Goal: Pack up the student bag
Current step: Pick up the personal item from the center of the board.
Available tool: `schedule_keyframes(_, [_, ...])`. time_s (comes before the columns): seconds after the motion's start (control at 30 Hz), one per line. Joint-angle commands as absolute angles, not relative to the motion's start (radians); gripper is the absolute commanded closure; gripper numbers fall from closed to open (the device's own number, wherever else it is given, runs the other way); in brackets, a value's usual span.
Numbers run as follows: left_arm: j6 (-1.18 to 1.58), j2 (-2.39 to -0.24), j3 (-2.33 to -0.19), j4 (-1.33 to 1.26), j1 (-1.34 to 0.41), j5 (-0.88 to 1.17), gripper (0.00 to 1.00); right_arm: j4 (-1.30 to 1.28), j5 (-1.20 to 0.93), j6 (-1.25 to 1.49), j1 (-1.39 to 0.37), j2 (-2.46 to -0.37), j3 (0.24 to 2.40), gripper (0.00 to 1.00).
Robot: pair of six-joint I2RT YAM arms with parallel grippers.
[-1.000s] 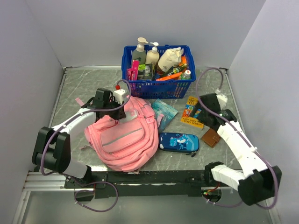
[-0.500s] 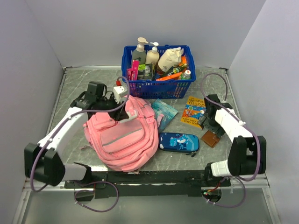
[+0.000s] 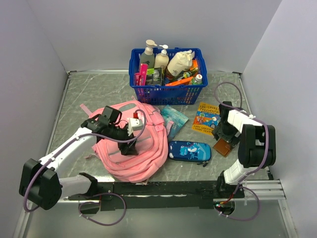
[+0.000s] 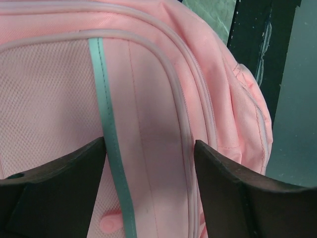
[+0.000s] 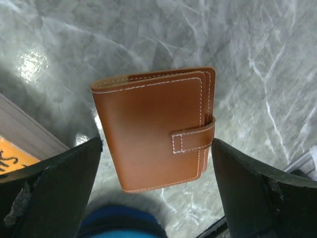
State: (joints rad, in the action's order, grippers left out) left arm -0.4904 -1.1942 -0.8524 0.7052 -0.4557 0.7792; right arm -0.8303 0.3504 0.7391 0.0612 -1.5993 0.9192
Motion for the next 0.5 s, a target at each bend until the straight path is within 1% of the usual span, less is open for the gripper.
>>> schedule_keyframes(0.0, [-0.508, -1.203, -0.879, 0.660, -0.498, 0.761, 0.22, -0.798, 0.351, 0.730, 0.081, -1.643, 0.962, 0.00])
schedule_keyframes(0.03, [-0.515, -1.206, -0.876, 0.658, -0.506, 0.740, 0.20, -0.793, 0.351, 0.726, 0.081, -1.652, 0.963, 0.00])
schedule_keyframes(0.13, [-0.522, -1.215, -0.855, 0.643, -0.531, 0.701, 0.18, -0.792, 0.353, 0.716, 0.083, -1.681, 0.971, 0.00])
schedule_keyframes(0.27, [-0.512, -1.215, -0.831, 0.617, -0.543, 0.667, 0.19, -0.787, 0.350, 0.709, 0.083, -1.694, 0.974, 0.00])
schedule_keyframes(0.37, [-0.497, -1.216, -0.812, 0.578, -0.549, 0.615, 0.26, -0.790, 0.336, 0.712, 0.083, -1.684, 0.956, 0.03])
schedule_keyframes(0.4, [-0.491, -1.215, -0.805, 0.568, -0.552, 0.597, 0.28, -0.784, 0.328, 0.710, 0.083, -1.678, 0.945, 0.05])
schedule_keyframes(0.43, [-0.482, -1.215, -0.795, 0.539, -0.554, 0.578, 0.33, -0.769, 0.318, 0.709, 0.083, -1.671, 0.931, 0.08])
schedule_keyframes(0.47, [-0.480, -1.215, -0.792, 0.528, -0.554, 0.545, 0.35, -0.767, 0.310, 0.713, 0.086, -1.658, 0.917, 0.13])
